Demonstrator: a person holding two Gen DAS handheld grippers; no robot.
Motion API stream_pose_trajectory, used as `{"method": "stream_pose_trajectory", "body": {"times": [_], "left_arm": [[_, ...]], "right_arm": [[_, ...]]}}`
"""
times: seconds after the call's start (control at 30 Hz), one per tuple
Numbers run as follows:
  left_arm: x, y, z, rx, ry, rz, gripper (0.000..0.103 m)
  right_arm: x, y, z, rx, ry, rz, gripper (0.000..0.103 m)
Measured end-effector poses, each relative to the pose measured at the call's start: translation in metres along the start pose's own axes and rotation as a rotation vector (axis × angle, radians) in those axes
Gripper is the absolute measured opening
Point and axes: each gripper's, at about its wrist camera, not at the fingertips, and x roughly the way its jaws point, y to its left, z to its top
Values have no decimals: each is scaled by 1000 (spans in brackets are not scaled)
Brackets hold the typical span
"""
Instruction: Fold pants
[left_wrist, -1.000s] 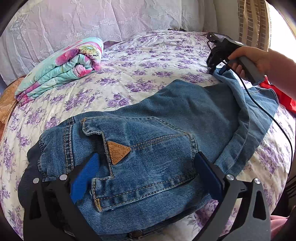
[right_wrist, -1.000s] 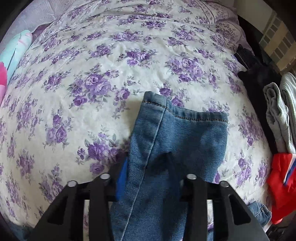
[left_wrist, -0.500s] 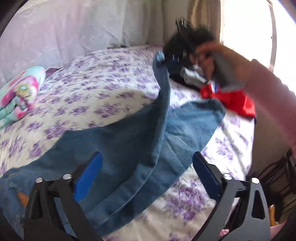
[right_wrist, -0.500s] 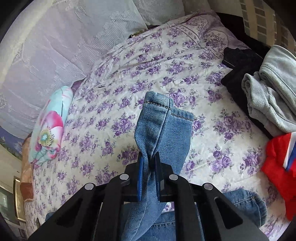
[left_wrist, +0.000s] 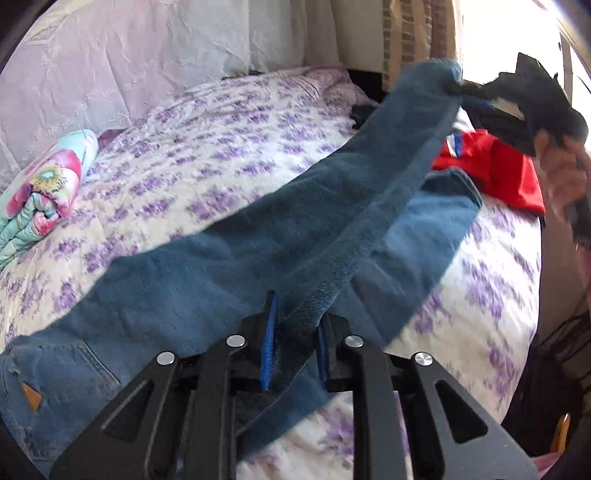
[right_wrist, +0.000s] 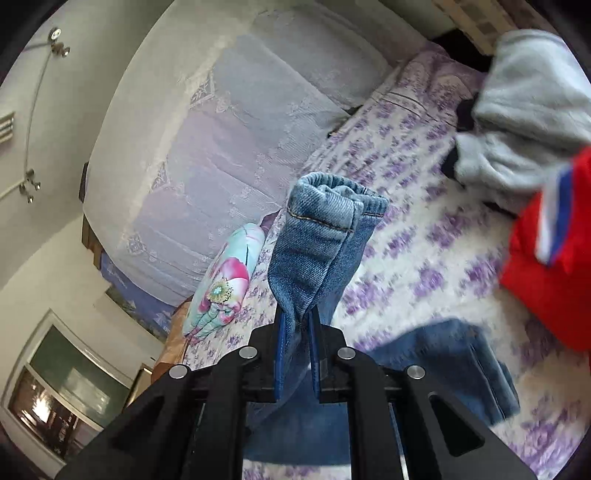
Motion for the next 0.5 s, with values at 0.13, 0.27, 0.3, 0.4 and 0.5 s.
{"method": "stream_pose_trajectory", "body": {"times": [0.13,0.27,0.3,0.4,0.5], "left_arm": [[11,1,-16,-12,43,-40,19],[12,6,-20,-36,24,-79,21],[12,8,-21,-45,18,-91,21],[10,10,-23,-54,3,-114,25],[9,12,-24,-72,1,-139,26]], "right_arm": [[-6,-80,-56,177,72,-90,12],[-19,-82,-66,166,66,-103,39],[-27,-72,-63,130,36,-123,51],[-45,-58,-58,110,-46,-207,64],[-44,-74,-51,235,-35,-328,64]]}}
